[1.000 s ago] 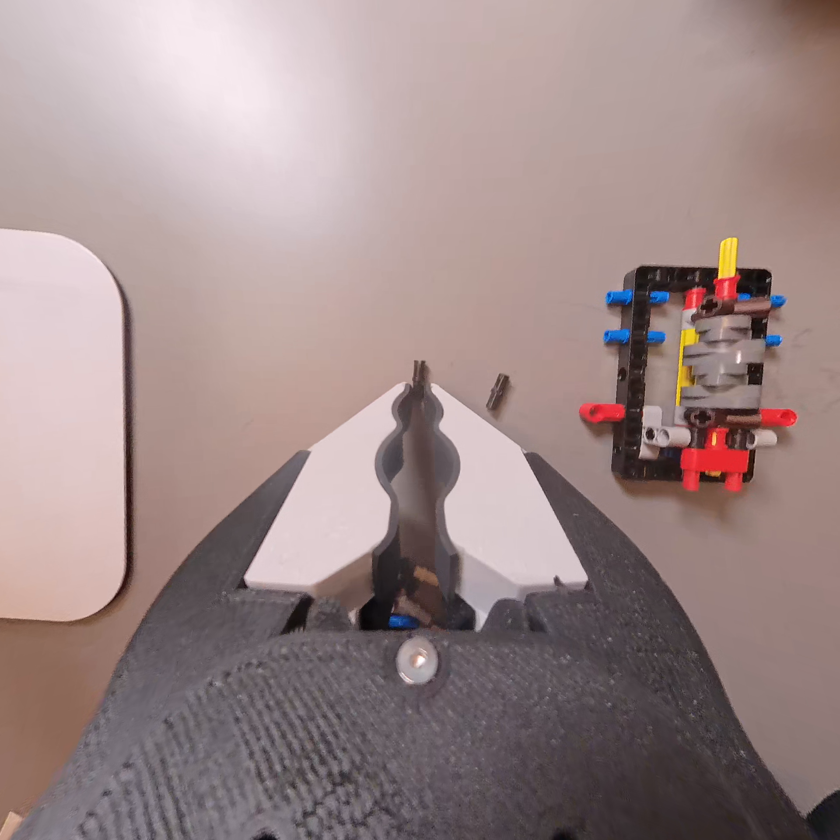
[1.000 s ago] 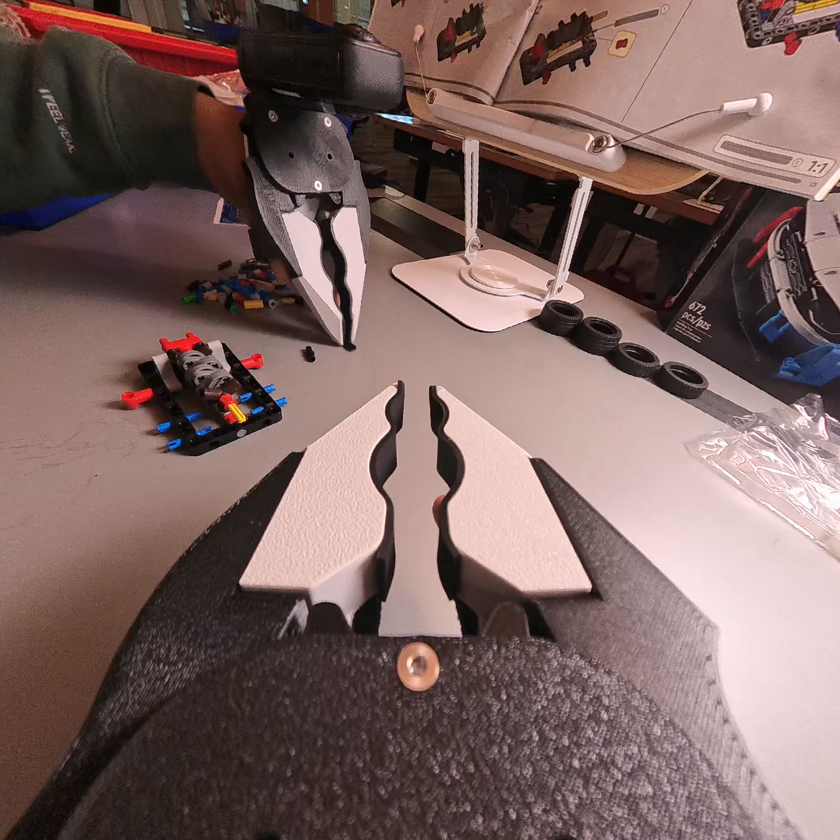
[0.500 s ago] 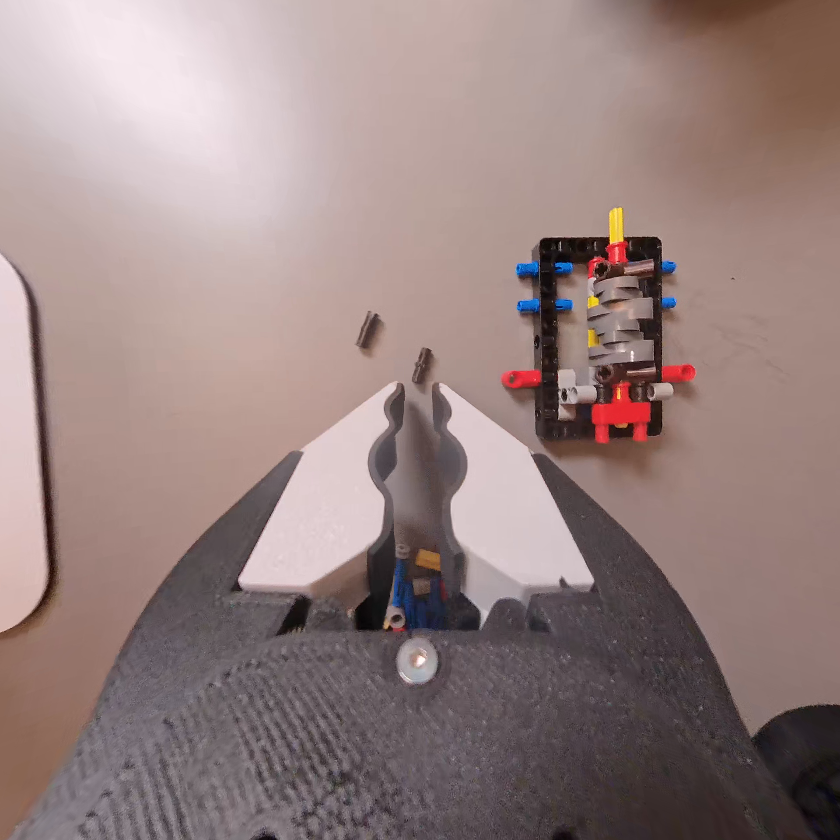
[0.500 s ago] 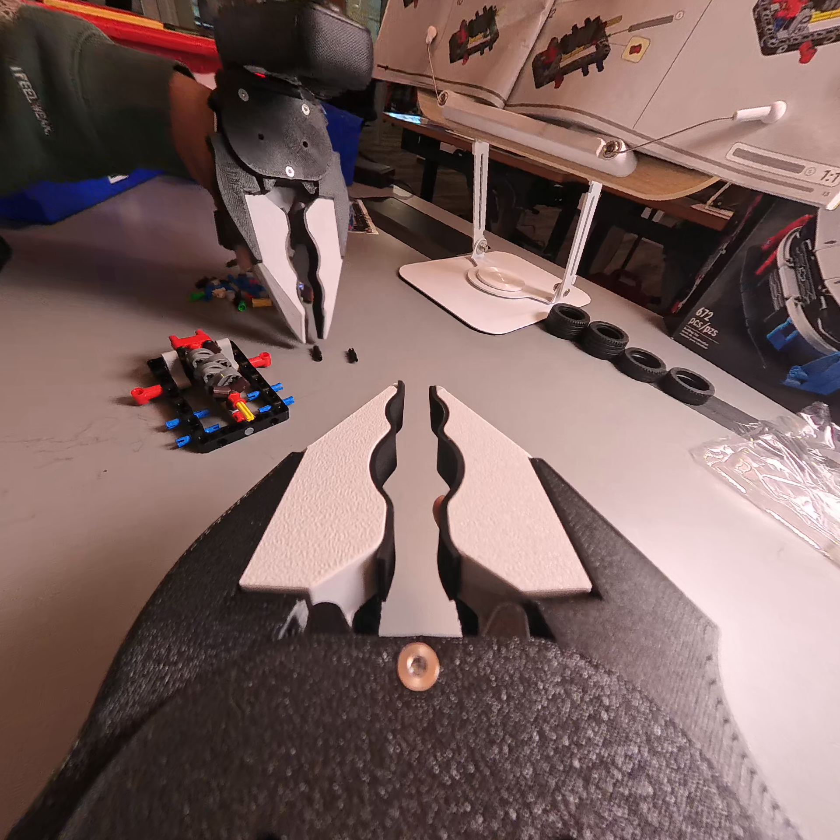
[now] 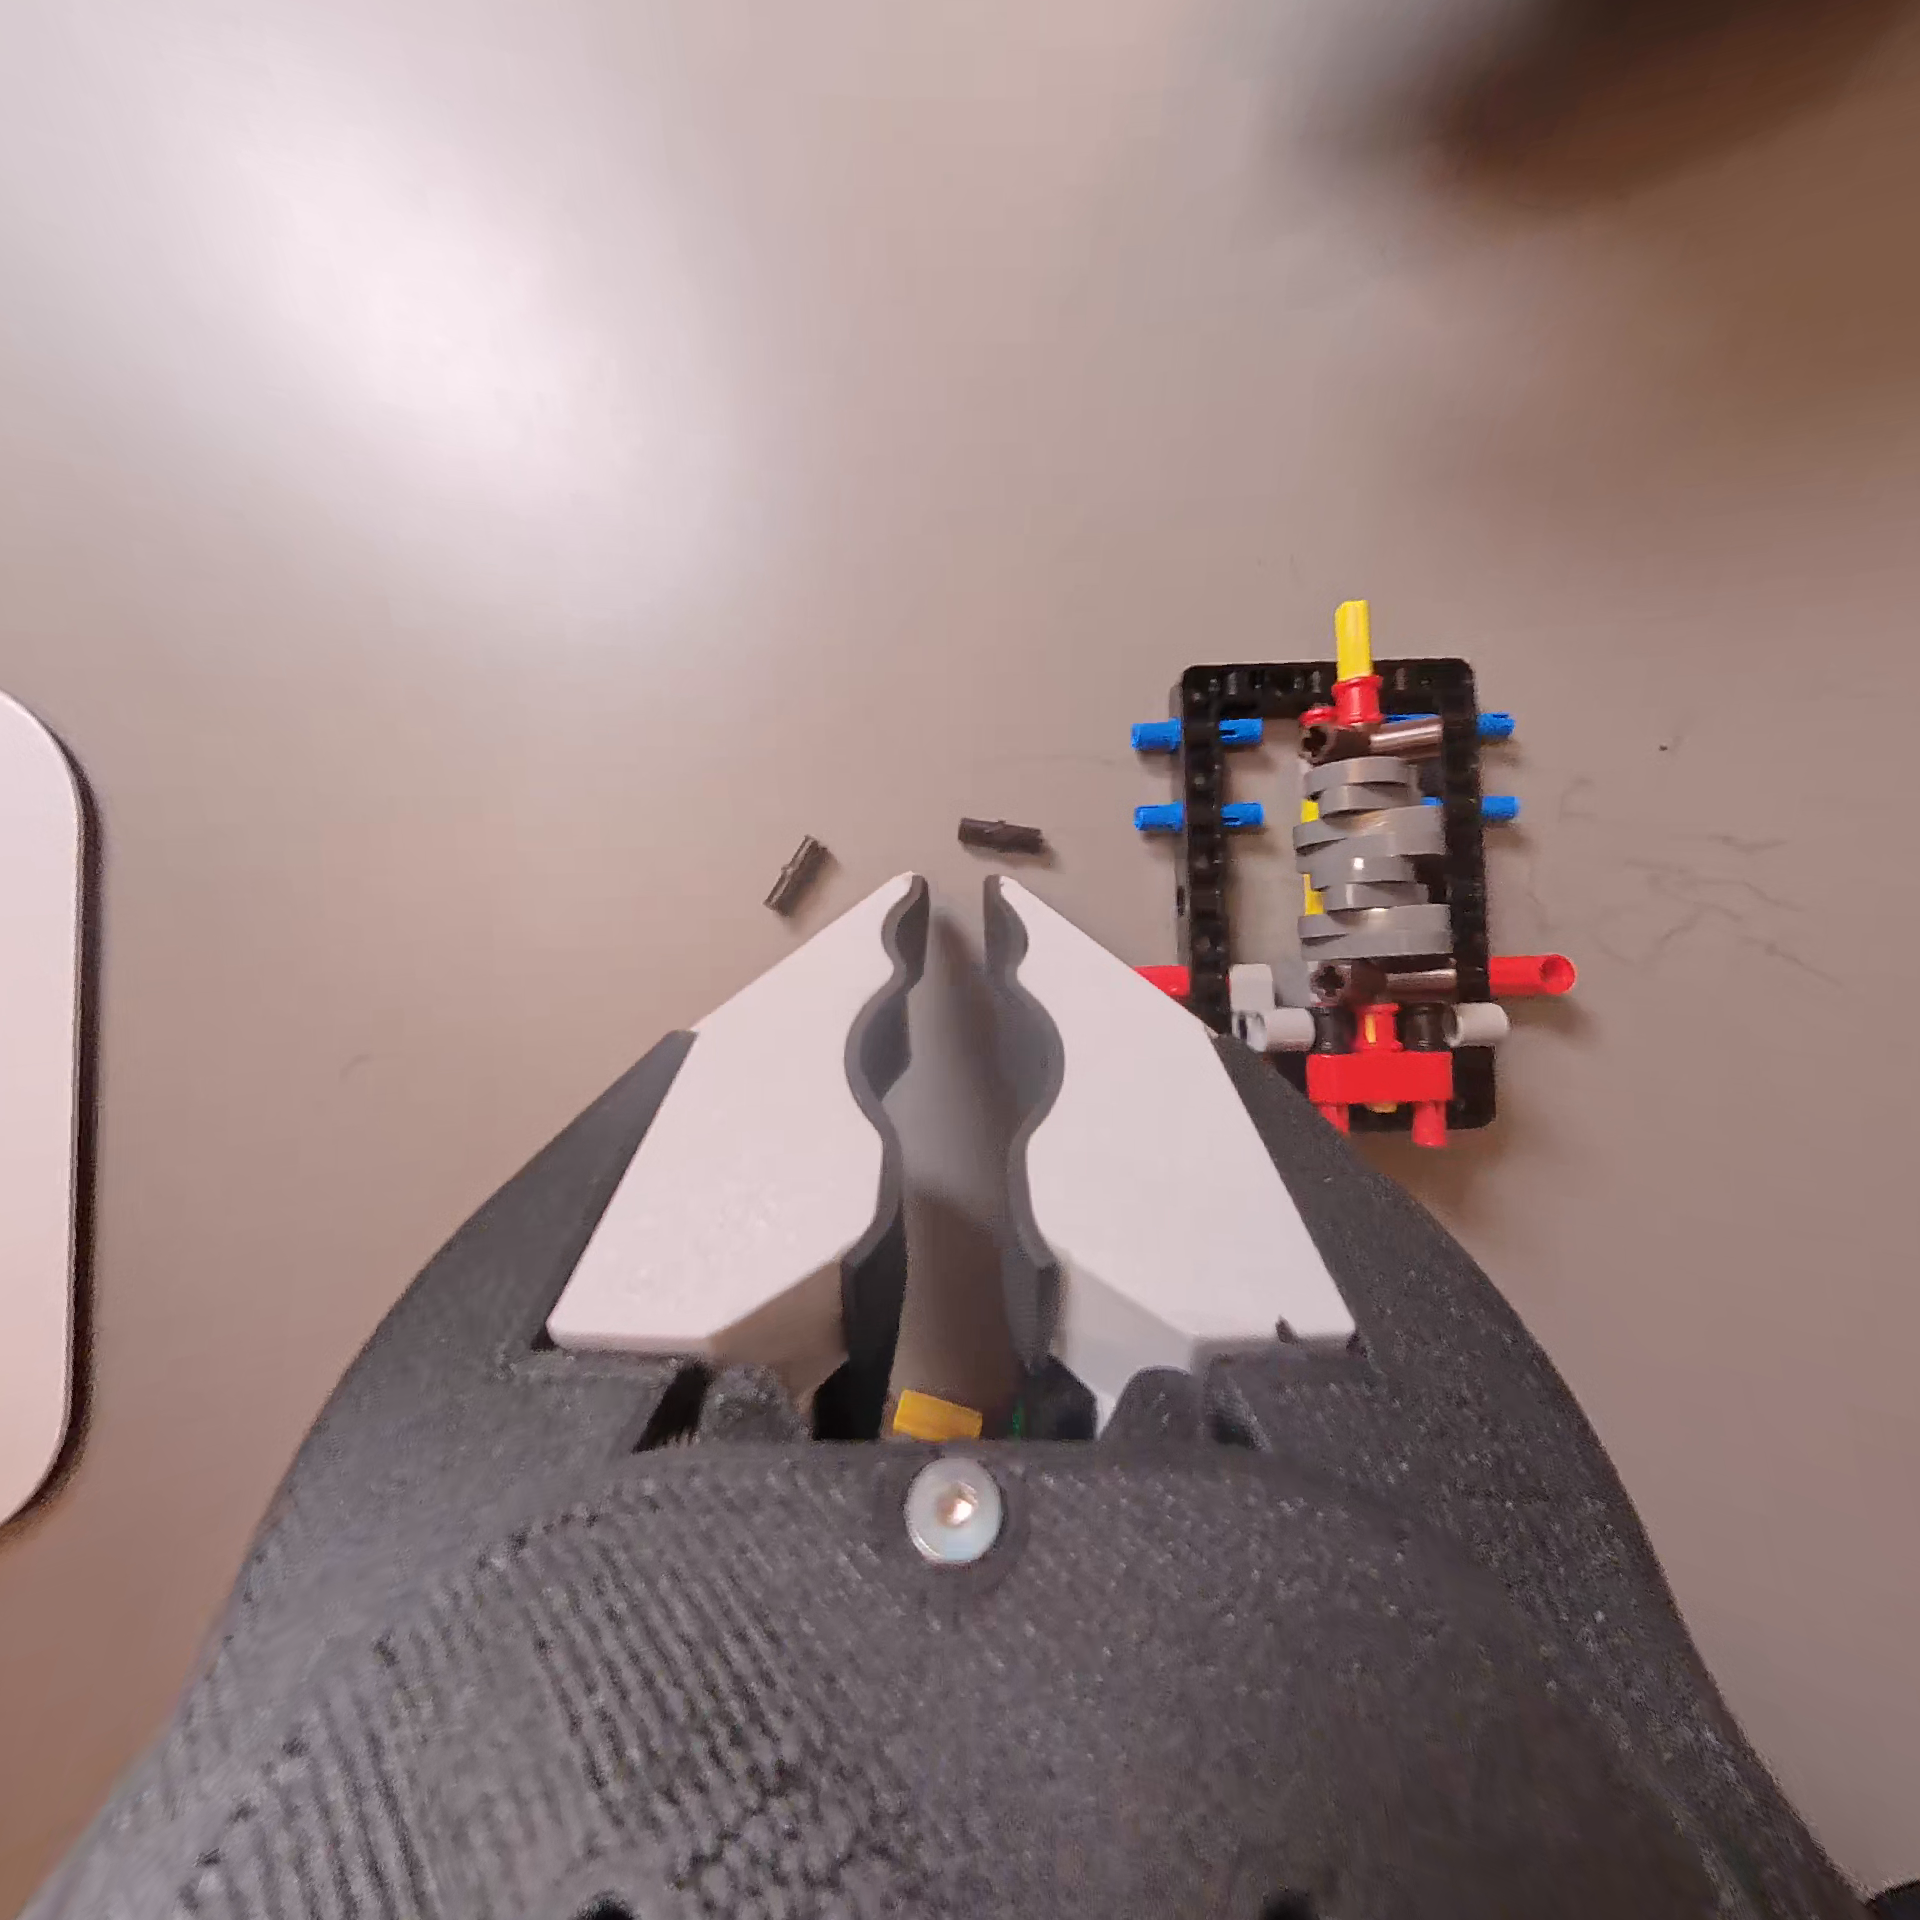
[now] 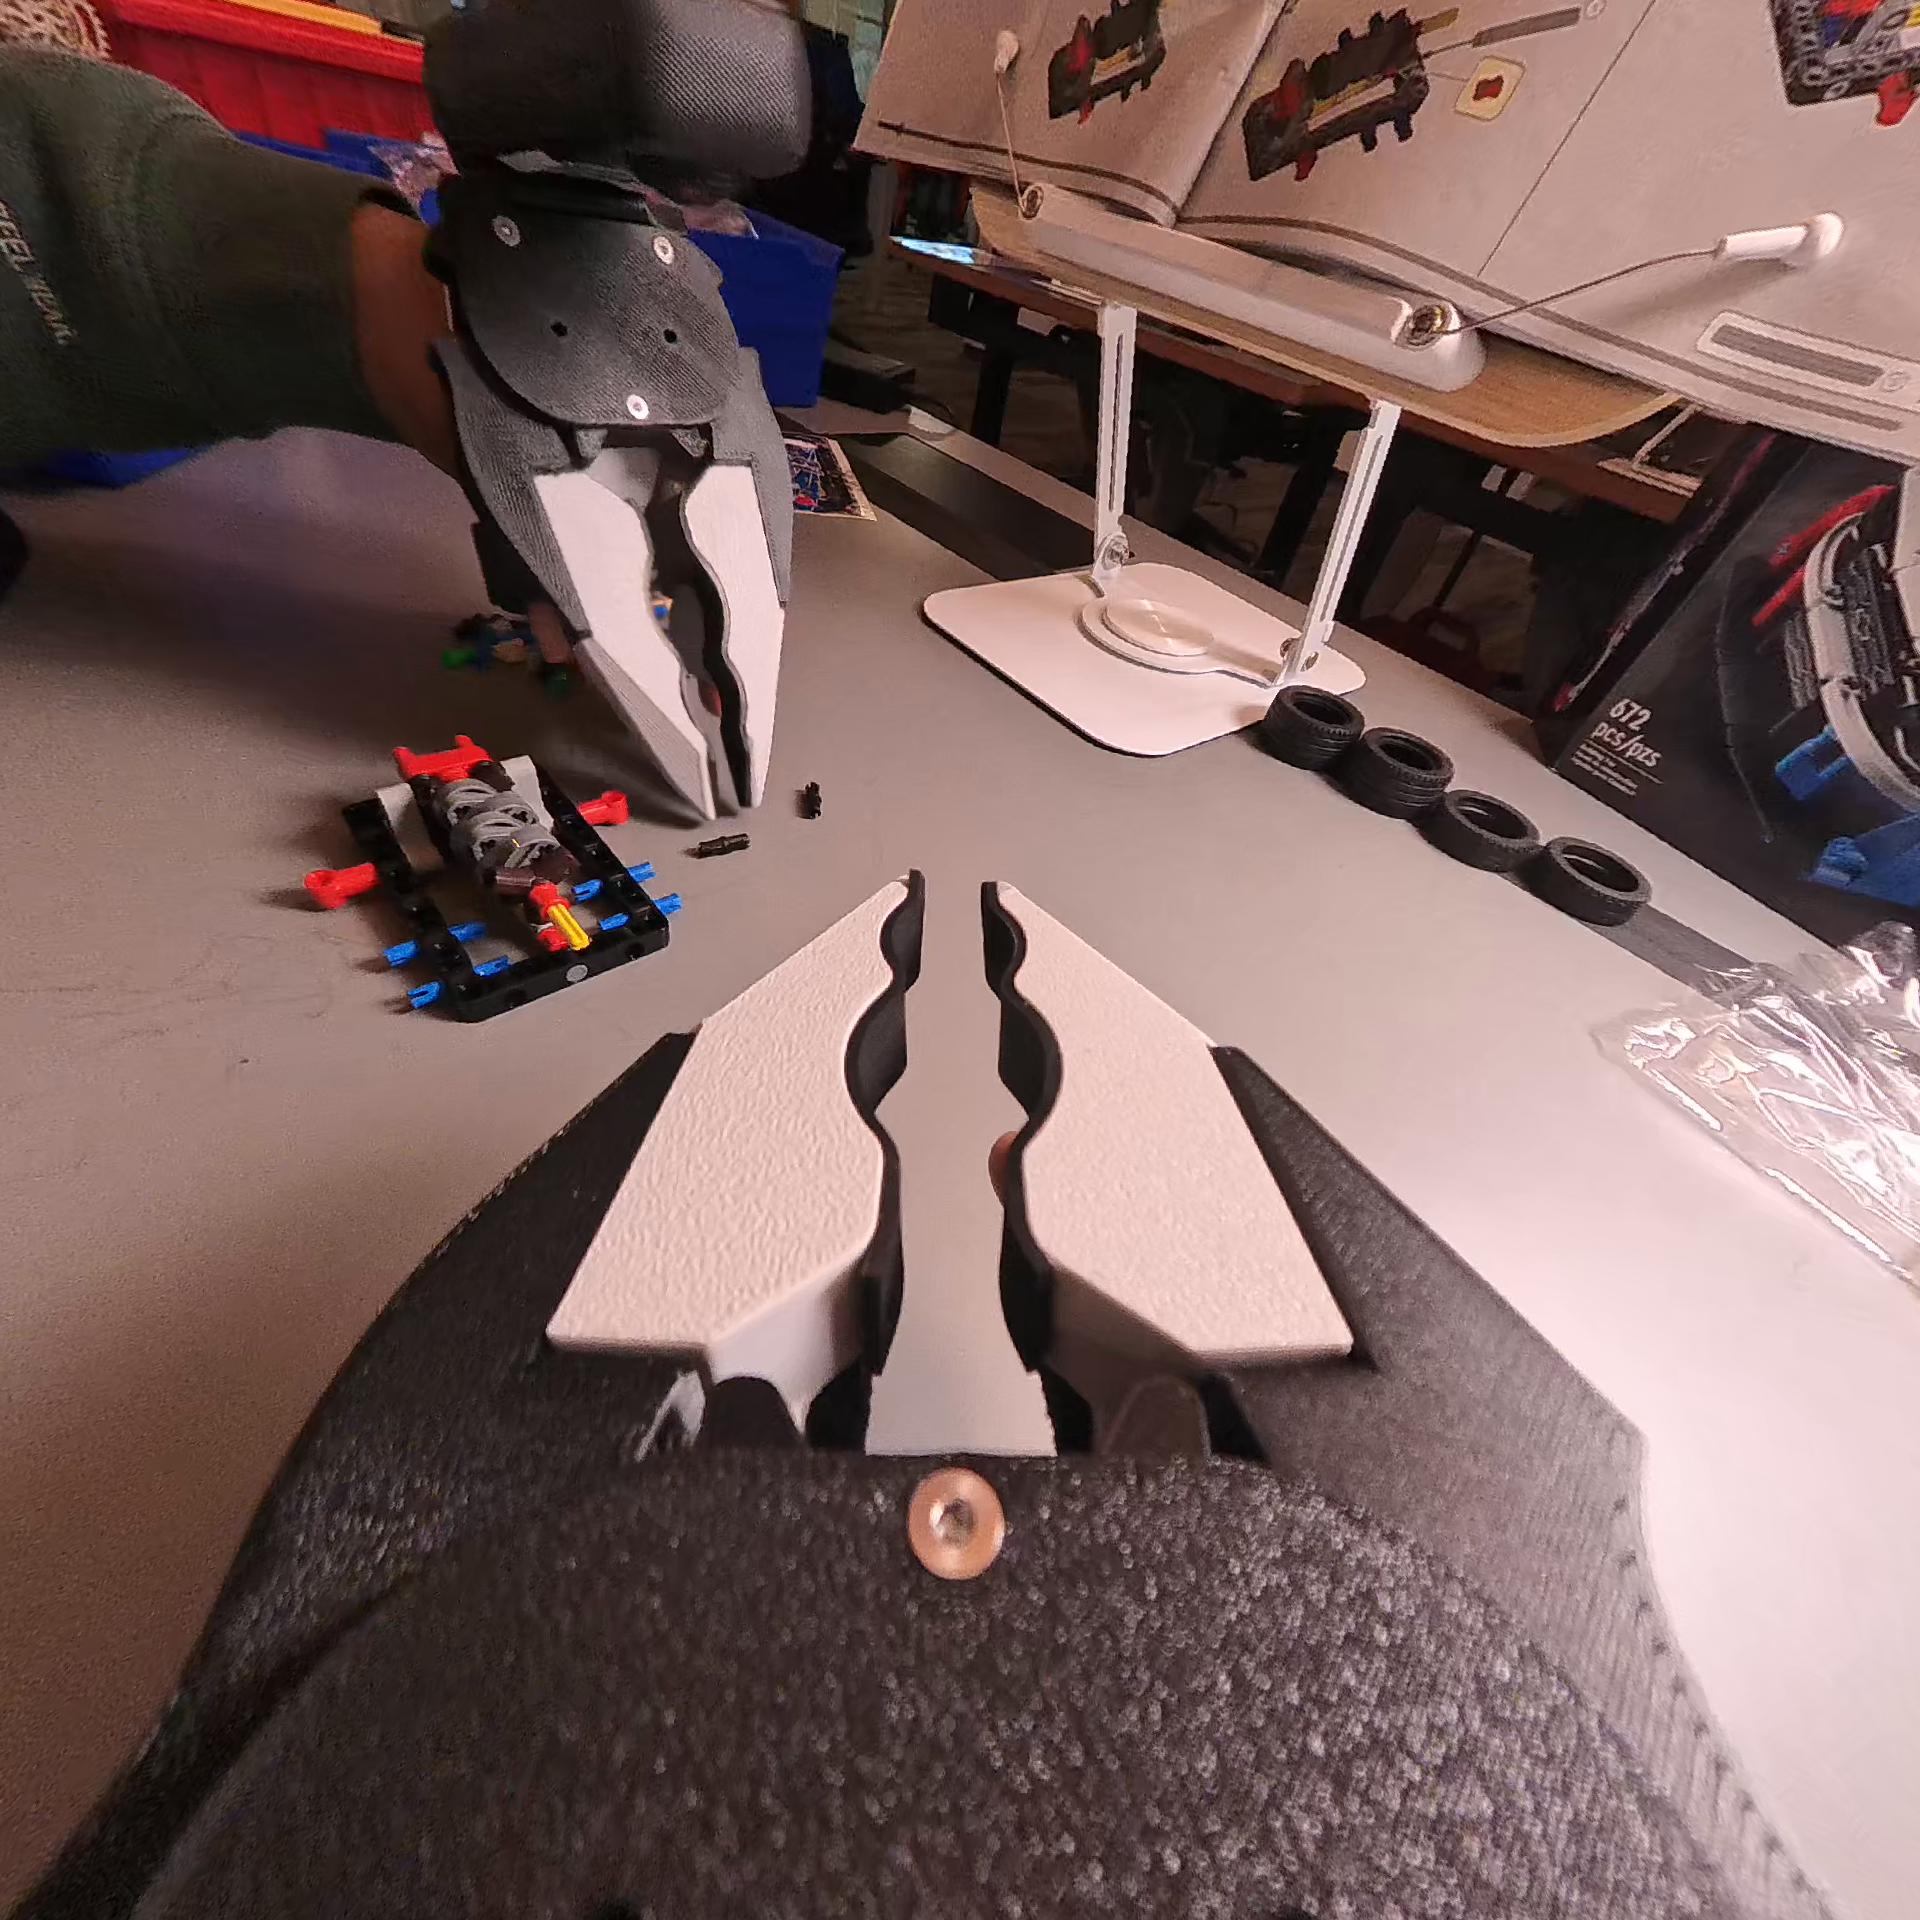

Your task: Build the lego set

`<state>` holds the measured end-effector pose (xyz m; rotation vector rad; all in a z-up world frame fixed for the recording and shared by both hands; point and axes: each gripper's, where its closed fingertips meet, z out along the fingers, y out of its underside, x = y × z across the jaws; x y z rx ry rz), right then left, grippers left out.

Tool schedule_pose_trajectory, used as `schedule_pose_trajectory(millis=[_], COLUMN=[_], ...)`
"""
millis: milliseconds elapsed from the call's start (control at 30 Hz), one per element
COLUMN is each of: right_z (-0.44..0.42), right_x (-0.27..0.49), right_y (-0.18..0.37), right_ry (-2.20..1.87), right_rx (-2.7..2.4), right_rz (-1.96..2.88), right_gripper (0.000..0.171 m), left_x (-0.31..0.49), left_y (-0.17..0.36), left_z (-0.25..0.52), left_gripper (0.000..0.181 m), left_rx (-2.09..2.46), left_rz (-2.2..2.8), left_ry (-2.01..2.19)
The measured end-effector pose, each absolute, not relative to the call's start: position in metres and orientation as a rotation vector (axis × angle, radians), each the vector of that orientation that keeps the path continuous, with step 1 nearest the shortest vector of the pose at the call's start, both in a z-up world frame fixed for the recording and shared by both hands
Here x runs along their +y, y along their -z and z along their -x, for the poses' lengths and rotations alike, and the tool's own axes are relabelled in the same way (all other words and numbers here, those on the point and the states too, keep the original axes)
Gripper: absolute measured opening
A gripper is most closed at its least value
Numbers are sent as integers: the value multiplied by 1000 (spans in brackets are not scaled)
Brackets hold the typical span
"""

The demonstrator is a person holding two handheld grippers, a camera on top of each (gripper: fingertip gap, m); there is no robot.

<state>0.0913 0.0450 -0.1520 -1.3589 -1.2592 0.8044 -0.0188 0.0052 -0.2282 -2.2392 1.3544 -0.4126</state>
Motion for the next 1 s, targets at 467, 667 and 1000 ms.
schedule_pose_trajectory(millis=[467, 667, 1000], right_z=[-92, -91, -92], right_x=[49, 45, 46], right_y=[157, 156, 157], right_ry=[-786, -788, -773], right_rx=[-1264, -1280, -1288], right_rz=[1380, 1366, 1366], right_gripper=[9, 9, 9], left_x=[-4, -3, 6], left_y=[233, 233, 234], left_z=[8, 17, 16], left_gripper=[12, 8, 3], left_rx=[1662, 1608, 1556], left_rz=[2126, 2180, 2199], left_ry=[480, 460, 453])
